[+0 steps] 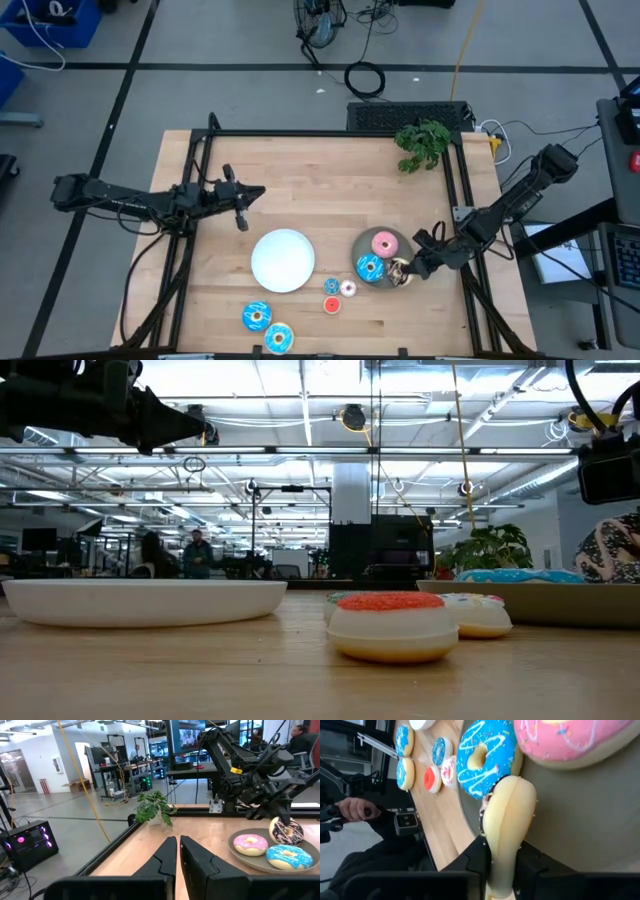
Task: Pick & Place donuts
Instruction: Put the large black donut on the gray plate
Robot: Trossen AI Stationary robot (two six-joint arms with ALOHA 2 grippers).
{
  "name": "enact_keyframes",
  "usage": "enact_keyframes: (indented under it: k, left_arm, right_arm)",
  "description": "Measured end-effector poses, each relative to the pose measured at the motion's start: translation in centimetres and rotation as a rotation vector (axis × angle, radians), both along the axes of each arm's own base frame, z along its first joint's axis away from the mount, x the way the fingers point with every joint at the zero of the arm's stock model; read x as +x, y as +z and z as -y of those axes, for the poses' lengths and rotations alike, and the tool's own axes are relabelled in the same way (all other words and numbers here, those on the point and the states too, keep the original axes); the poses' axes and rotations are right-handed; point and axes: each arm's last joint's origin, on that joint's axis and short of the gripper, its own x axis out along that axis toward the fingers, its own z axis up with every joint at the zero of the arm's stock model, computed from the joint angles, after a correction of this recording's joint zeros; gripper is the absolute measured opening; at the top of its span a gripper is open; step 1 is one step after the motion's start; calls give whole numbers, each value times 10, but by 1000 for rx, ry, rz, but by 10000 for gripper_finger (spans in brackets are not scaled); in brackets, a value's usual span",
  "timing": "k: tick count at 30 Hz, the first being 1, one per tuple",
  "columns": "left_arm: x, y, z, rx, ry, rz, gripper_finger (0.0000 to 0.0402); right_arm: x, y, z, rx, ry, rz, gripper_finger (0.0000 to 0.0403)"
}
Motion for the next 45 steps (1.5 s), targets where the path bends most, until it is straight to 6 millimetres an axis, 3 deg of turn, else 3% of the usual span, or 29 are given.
enact_keyframes:
  k: [16, 22, 34, 45]
  left_arm:
    - [0, 0, 0, 0, 0, -2, 31]
    - [0, 0, 0, 0, 0, -3, 31]
    - [0, 0, 0, 0, 0, -4, 31]
    - [0, 0, 0, 5, 1, -6, 31]
  right_arm:
    - [-3, 3, 2, 59, 45, -34, 149]
    - [-10, -2, 6, 68, 41, -139, 153]
    - [-7, 11, 9, 83, 52, -149, 154]
    - [-6, 10, 15, 92, 50, -217, 165]
